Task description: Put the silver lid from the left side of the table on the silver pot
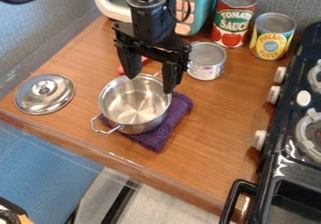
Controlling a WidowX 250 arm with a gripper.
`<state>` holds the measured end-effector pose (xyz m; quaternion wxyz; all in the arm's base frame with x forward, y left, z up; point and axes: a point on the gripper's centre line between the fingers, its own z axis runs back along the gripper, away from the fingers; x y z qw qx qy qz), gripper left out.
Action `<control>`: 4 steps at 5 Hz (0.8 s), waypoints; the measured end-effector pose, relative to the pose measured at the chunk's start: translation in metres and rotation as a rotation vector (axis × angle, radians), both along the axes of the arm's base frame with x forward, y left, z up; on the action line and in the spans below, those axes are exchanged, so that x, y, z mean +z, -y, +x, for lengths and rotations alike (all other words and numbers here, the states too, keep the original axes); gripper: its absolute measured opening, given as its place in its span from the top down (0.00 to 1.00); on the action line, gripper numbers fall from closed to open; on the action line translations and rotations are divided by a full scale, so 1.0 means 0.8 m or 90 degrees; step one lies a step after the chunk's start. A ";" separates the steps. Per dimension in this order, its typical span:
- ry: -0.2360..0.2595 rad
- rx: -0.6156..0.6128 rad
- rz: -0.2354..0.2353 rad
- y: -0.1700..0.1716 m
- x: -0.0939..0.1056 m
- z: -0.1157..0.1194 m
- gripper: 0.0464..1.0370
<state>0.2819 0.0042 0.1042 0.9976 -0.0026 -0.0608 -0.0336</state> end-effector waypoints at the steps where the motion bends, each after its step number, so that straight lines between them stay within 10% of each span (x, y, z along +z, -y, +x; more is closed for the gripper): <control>1: -0.019 -0.004 -0.002 0.000 -0.010 -0.002 0.04; 4: -0.005 0.092 0.032 -0.169 -0.013 -0.008 0.04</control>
